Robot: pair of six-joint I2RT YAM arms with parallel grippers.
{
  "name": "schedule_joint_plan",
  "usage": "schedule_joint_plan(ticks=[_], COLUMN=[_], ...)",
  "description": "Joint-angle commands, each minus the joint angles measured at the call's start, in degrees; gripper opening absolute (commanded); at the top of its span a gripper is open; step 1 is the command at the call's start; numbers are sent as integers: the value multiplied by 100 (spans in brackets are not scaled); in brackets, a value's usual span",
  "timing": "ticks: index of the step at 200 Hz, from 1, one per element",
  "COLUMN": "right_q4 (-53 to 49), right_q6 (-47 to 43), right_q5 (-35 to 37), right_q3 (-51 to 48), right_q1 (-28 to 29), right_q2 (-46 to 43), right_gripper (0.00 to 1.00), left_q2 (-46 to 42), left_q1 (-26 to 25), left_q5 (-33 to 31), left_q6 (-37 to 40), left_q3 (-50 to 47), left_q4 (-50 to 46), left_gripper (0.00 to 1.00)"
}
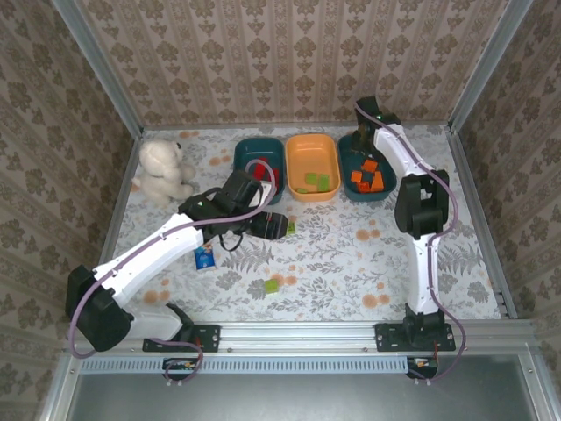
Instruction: Sort the legos into containers by color
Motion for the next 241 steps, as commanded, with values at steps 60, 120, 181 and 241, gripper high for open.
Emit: schedule_joint_plan(ticks=[60, 120, 181, 241], right_q4=[2568, 2529, 2491, 2241], right_q6=[-1018, -392, -540, -419], right_q5=[-1319, -1668, -2475, -2580], right_q3=[-4519, -6880, -7968, -8146], right_q1=[1911, 3225, 3266, 3267], right_q2=[-4712, -7635, -9558, -10056], right_gripper=[72, 70, 73, 74], left_q2=[-410, 448, 1431, 2169], left_q1=[-602, -1187, -1548, -1809], left_q5=[736, 524, -299, -837], left_q6=[-887, -2869, -4064, -4473], left_q3=[-1277, -1161, -656, -194], left_q4=[-706, -911, -978, -1553], left_gripper=[81, 78, 70, 66])
